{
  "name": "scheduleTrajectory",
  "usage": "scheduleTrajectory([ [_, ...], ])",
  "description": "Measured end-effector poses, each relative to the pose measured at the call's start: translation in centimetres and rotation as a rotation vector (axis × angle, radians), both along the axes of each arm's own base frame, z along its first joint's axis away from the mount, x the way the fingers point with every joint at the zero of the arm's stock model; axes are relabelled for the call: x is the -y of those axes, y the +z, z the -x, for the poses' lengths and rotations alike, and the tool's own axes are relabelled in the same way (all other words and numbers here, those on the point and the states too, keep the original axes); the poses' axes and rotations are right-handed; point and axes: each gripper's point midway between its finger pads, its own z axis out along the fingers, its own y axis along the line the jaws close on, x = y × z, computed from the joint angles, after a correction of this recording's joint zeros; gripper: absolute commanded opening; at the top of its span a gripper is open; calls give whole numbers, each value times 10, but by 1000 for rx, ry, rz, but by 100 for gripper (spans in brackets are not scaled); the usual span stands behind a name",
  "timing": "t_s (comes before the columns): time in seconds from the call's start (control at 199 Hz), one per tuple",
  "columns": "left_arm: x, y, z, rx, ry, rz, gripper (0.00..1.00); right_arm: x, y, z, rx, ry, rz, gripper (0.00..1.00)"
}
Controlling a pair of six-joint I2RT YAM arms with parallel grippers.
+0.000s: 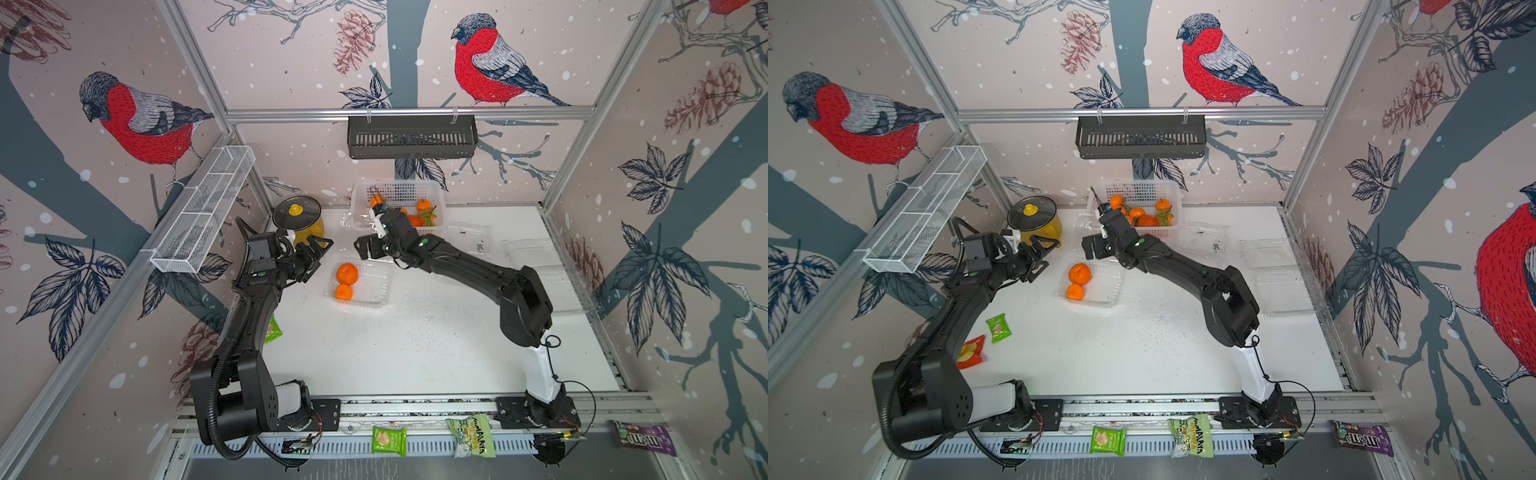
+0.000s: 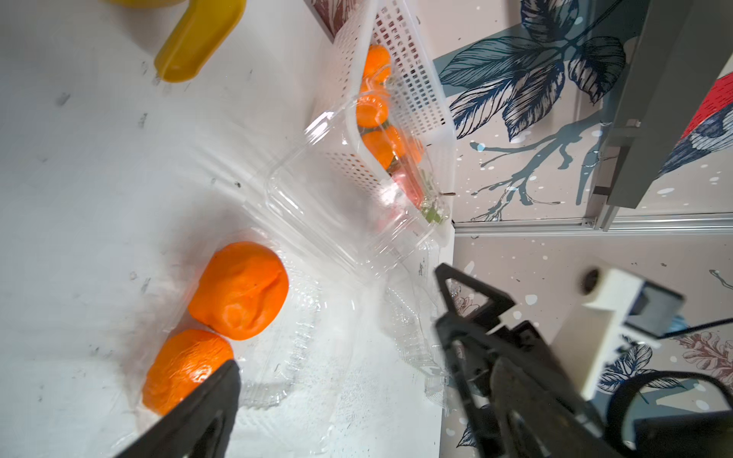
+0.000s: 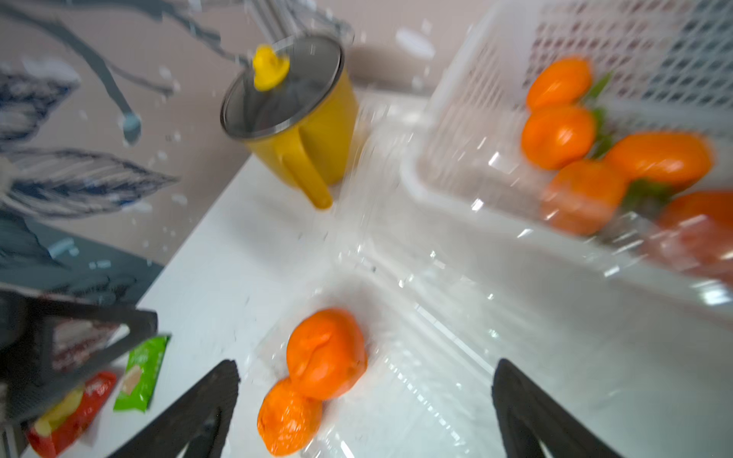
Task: Take oranges out of containers
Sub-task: Pick up the orange from the packing box.
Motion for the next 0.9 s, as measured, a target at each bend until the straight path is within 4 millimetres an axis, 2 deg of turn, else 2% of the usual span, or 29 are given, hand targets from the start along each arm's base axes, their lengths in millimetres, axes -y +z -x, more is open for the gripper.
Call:
scheduleTrajectory([
  [0.096, -6, -19, 12, -41, 10, 28, 97, -29, -38, 28, -80, 59, 24, 100],
  [0.166, -9, -32, 20, -73, 20, 50, 97, -43, -60, 36, -125, 75, 31, 100],
  [0.332, -7, -36, 25, -82, 15, 76, 97, -58, -99, 37, -189, 65, 69, 100],
  [0.432, -7, -33, 25, -69, 14, 73, 97, -56, -120, 33, -216, 42, 87, 100],
  [0.493, -7, -33, 25, -69, 13, 74, 97, -55, -135, 29, -233, 35, 96, 96],
  [0.654, -7, -36, 25, -78, 12, 78, 97, -62, -134, 14, -223, 17, 42, 82],
  [0.809, -7, -33, 22, -60, 9, 76, 97, -61, -131, 18, -228, 26, 40, 72],
  [0.9, -7, -32, 22, -57, 12, 80, 97, -58, -117, 21, -225, 29, 34, 71],
])
